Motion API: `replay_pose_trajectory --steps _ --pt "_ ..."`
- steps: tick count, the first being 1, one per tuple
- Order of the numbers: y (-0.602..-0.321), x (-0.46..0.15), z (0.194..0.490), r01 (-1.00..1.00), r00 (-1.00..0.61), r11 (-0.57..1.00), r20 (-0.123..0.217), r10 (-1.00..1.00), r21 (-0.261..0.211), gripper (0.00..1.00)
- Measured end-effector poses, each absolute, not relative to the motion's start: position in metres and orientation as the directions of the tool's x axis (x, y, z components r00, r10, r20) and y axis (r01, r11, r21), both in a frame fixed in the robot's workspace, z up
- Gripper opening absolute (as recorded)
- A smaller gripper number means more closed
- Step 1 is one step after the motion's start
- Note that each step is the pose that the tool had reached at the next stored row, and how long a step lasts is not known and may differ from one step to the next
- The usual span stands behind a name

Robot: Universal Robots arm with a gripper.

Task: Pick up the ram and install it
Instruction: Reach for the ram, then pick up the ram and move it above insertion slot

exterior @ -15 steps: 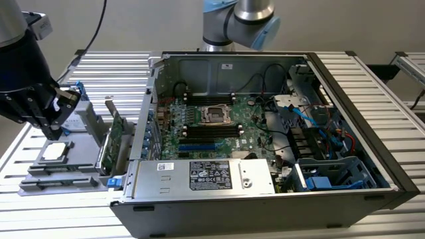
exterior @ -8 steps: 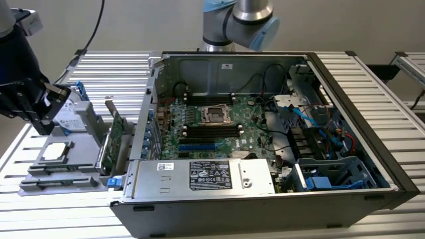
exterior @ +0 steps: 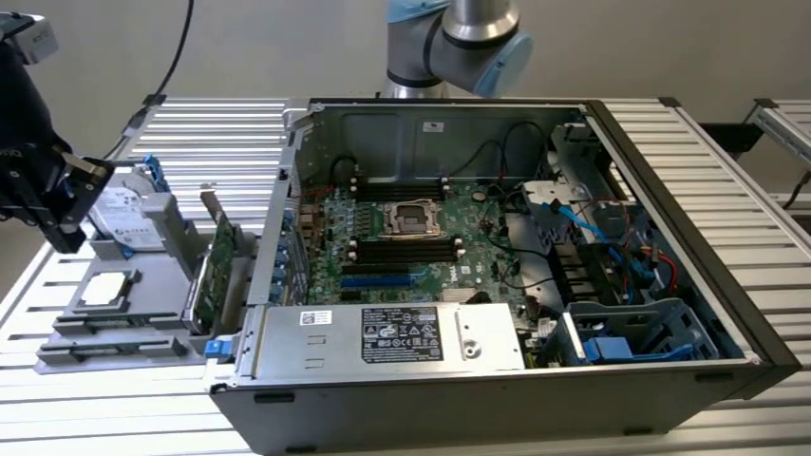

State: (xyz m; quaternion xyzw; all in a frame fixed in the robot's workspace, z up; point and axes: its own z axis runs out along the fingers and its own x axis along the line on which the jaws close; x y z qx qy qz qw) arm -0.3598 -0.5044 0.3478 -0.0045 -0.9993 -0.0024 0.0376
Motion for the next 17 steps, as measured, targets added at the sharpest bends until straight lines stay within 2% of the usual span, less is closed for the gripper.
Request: replay_pose_trajectory --steps 17 --pt "-0.5039 -0.3631 0.3477 0.007 -0.997 1.0 0.073 0.006 0.003 0.11"
